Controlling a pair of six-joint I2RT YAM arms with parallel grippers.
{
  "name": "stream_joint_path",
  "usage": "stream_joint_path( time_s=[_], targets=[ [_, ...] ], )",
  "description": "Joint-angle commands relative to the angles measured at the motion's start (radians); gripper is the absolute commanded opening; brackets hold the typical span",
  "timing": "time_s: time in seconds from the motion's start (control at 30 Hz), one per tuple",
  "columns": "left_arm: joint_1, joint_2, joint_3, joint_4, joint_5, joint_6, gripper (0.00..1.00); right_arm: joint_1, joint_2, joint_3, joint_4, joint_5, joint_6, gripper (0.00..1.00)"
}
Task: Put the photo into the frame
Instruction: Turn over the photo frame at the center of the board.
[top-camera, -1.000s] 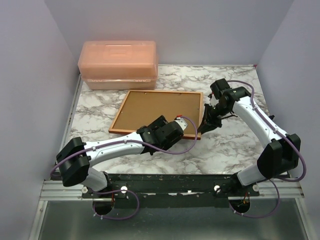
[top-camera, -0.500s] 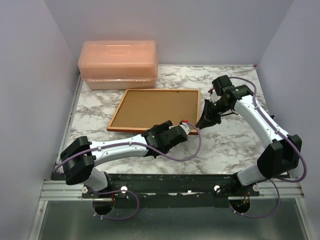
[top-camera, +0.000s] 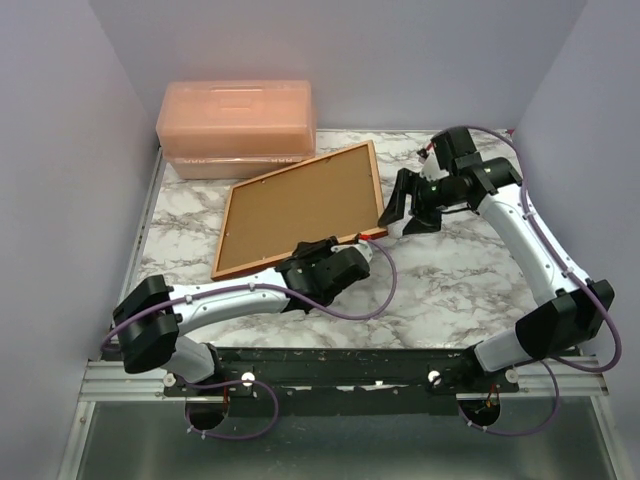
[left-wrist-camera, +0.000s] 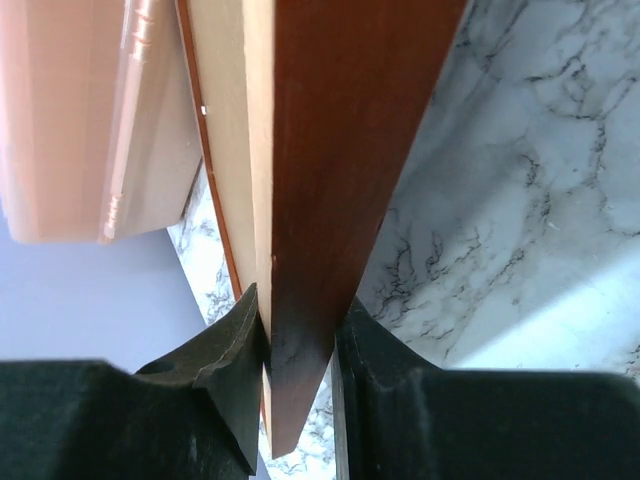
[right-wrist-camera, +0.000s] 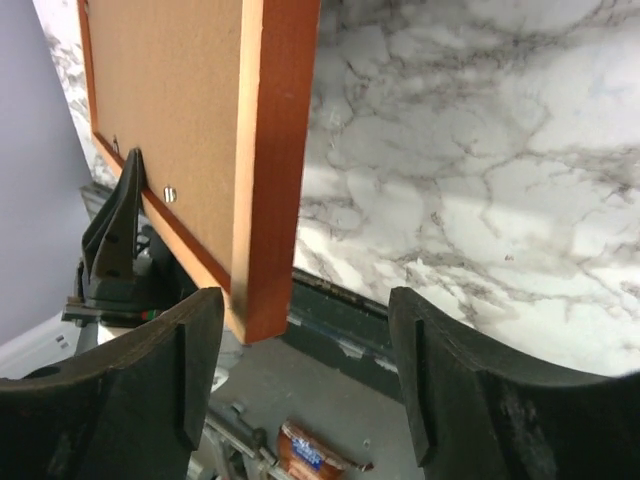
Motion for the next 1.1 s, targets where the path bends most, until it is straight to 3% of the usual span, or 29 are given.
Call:
stream_joint_path(
  time_s=[0.0, 0.27, 0.47, 0.67, 0.83, 1.07],
  targets=[
    [0.02, -0.099, 0.075, 0.024, -0.095, -0.098, 0.0, 0.007, -0.058, 0.084, 0.032, 0.076, -0.041, 0.77],
    [0.017, -0.228, 0.108, -0.1, 0.013, -0.079, 0.0, 0.007, -0.129, 0.104, 0.211, 0.142, -0.157, 0.85],
    [0.017, -0.329, 0.12, -0.182, 0.139, -0.081, 0.0, 0.007, -0.264, -0.047, 0.492, 0.123, -0.326, 0.83],
    [0.016, -0.402, 0.157, -0.246, 0.276, -0.093, 0.0, 0.007, -0.456, -0.322, 0.87, -0.092, -0.512, 0.77],
    [0.016, -0.426, 0.206, -0.298, 0.401, -0.104, 0.0, 0.007, -0.471, -0.356, 0.886, -0.34, -0.756, 0.76],
    [0.017, -0.426, 0.233, -0.331, 0.519, -0.101, 0.0, 0.006, -0.455, -0.435, 0.974, -0.58, -1.085, 0.9]
  ],
)
